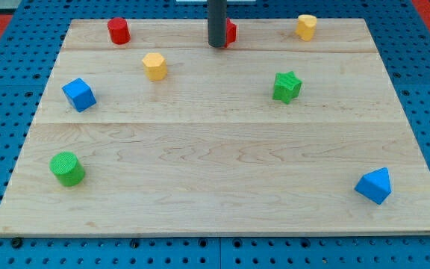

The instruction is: Move the yellow heart closer to the yellow hexagon

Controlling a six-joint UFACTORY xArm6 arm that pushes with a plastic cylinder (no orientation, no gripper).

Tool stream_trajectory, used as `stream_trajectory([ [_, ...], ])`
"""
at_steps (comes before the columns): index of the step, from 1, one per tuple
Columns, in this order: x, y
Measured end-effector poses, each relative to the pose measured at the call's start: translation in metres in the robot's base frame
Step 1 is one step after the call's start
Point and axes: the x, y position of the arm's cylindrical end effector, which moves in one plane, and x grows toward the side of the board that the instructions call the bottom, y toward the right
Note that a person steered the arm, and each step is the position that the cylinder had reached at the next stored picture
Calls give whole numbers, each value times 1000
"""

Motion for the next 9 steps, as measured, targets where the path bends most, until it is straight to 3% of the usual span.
stream_trajectory([
  [1, 6, 4],
  [3, 26, 143],
  [4, 4, 232],
  [5, -18, 272],
  [6, -61, 190],
  [7, -40, 119],
  [8, 30, 107],
  [9, 66, 56],
])
